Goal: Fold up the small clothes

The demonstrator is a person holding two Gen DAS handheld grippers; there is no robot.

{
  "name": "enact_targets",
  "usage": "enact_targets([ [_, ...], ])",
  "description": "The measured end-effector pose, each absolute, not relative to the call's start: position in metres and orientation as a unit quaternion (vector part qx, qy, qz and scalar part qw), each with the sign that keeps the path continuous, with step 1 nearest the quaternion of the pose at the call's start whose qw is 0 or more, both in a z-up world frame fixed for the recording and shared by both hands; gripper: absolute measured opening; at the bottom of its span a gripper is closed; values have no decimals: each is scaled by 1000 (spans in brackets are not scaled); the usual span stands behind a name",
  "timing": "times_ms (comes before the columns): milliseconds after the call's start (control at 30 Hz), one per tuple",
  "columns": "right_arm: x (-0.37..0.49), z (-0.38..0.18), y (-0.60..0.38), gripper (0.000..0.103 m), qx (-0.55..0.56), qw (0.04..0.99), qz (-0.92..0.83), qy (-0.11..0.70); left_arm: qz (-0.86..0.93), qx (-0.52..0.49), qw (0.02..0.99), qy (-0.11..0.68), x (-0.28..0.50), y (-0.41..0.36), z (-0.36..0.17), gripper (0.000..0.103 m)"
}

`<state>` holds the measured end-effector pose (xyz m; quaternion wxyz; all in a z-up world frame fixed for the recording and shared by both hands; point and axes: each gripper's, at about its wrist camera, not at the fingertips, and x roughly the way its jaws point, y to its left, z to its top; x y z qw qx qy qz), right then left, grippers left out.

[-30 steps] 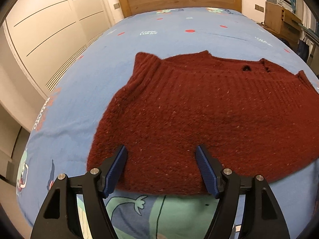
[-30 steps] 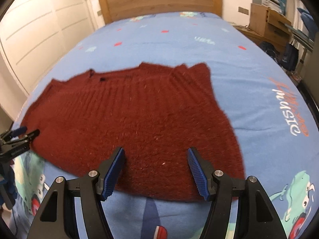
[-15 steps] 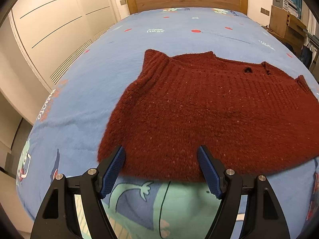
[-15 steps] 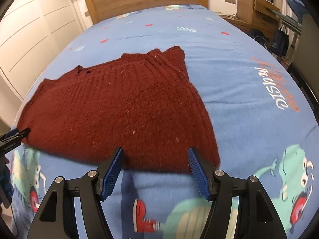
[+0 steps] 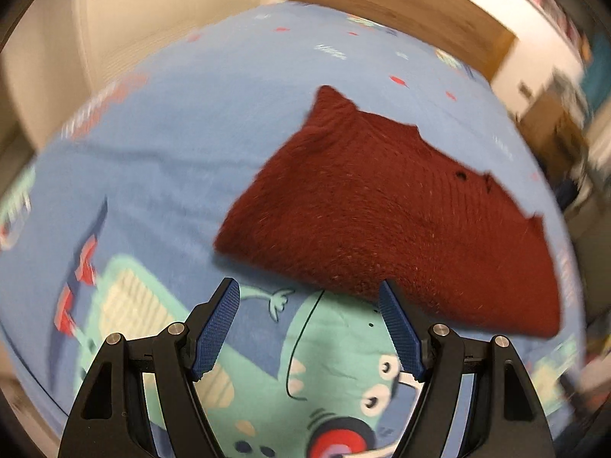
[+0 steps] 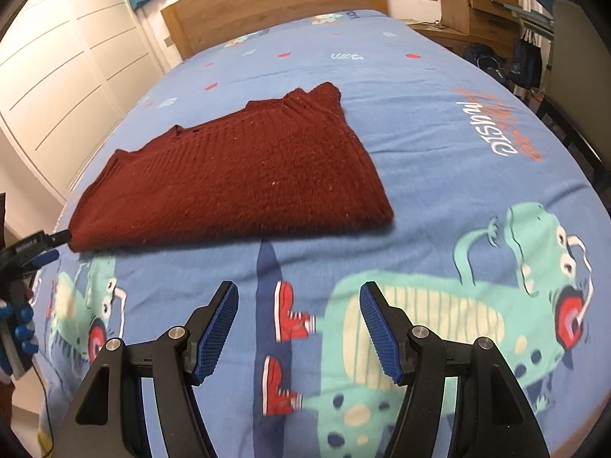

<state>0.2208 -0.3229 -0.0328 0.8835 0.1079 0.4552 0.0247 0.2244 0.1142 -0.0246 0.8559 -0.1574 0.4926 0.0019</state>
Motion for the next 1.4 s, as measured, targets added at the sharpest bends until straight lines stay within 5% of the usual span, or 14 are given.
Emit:
enact_targets([
  [667,202,-40,-323,68,136,876,25,462,-5,-396,767,504,245,156,-74,70],
  [1233,226,-64,-328,68,135,865,33,481,-38,-525,745,409,295,203,-98,67],
  [1400,229,-62,-329,68,138,867,39,477,-36,-553,727,405,298,215,-107,39],
])
